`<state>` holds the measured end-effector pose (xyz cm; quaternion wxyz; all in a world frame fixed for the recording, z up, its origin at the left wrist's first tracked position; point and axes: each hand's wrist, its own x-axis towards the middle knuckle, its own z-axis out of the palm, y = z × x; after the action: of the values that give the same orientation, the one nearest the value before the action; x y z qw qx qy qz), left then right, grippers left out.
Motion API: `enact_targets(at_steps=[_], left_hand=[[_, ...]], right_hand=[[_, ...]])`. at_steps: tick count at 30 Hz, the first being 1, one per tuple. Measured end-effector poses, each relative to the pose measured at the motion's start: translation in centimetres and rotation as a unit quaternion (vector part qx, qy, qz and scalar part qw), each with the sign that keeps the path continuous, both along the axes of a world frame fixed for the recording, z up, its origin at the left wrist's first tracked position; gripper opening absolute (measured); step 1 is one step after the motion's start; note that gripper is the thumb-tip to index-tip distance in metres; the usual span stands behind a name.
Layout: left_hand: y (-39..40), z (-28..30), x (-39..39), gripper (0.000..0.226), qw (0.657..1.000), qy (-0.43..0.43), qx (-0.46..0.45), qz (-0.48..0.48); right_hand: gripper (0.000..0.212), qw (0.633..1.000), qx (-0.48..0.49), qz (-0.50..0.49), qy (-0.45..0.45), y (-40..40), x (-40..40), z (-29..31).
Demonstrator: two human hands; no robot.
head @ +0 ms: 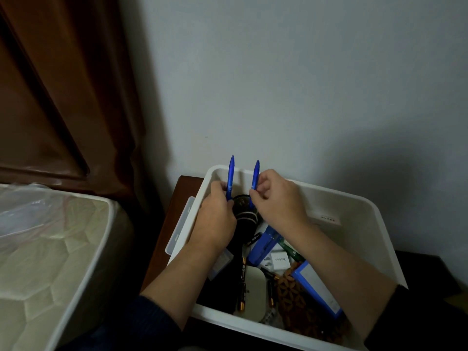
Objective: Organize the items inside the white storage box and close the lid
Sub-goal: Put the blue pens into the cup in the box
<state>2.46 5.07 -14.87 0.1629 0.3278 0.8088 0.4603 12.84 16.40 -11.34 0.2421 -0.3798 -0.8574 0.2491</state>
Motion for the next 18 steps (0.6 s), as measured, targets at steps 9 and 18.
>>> enact_targets(at_steps=[9, 18], left_hand=[[0.0, 0.4, 0.1, 0.030, 0.999, -0.021, -0.025, -0.029], [-0.3, 1.3, 0.3, 0.030, 0.999, -0.008, -0.025, -0.044]], right_hand=[[0.027, 0.973, 0.099, -0.049, -0.205, 0.3, 0.5, -1.3], [0.032, 0.979, 0.094, -0.065, -0.167, 0.7, 0.9, 0.4]])
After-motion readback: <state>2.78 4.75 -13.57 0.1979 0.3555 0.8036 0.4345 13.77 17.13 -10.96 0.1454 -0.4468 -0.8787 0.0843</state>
